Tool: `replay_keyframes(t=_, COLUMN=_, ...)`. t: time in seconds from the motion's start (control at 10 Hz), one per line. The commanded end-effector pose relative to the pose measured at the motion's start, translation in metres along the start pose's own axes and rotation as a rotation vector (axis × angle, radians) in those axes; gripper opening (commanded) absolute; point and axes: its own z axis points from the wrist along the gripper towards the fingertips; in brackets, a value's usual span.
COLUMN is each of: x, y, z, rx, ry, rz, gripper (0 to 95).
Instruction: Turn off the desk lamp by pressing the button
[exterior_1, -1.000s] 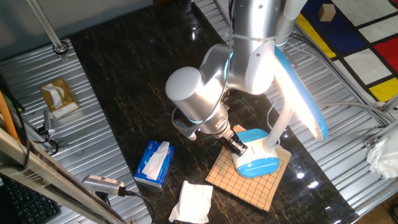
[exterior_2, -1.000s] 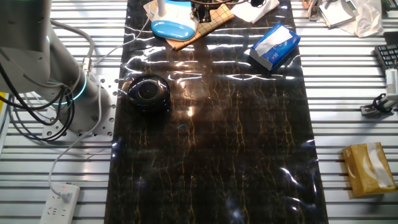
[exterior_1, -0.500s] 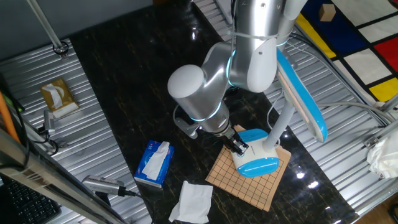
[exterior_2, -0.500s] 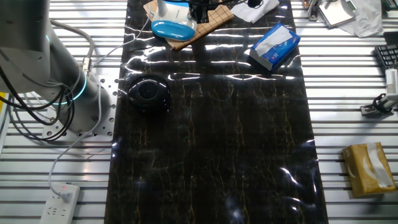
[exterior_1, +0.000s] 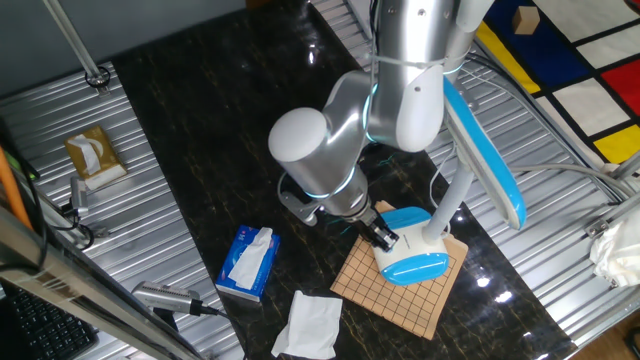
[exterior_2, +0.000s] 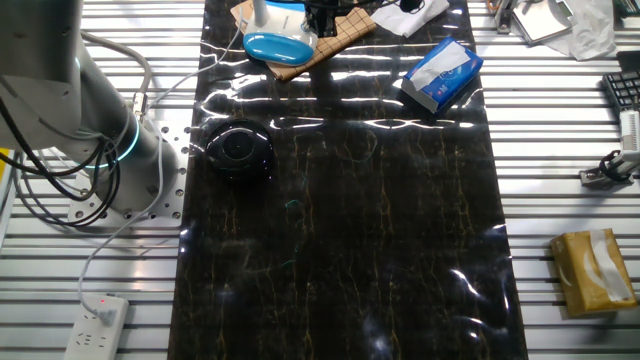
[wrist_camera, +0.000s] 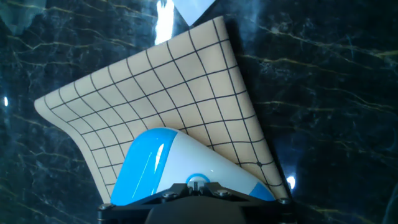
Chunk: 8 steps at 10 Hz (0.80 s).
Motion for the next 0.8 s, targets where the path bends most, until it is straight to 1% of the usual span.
replay_keyframes(t=0.1, x=0.001, y=0.001, z=0.002, rx=-0.008, ry=-0.004, rz=0.006, gripper=0.0)
replay_keyframes(t=0.2, x=0.001, y=0.002, z=0.000, rx=-0.006, ry=-0.004, rz=0.007, gripper=0.0)
replay_keyframes(t=0.3, x=0.003, y=0.004, z=-0.014, rx=0.001, ry=0.002, rz=0.003, gripper=0.0)
replay_keyframes(t=0.4, x=0.004, y=0.002, z=-0.023, rx=0.000, ry=0.007, rz=-0.002, gripper=0.0)
replay_keyframes(t=0.5, x=0.004, y=0.000, z=-0.026, rx=0.000, ry=0.005, rz=-0.001, gripper=0.0)
replay_keyframes(t=0.7, x=0.004, y=-0.004, z=-0.030, rx=0.013, ry=0.000, rz=0.010, gripper=0.0)
replay_keyframes(t=0.8, x=0.003, y=-0.007, z=-0.037, rx=0.026, ry=-0.001, rz=0.018, gripper=0.0)
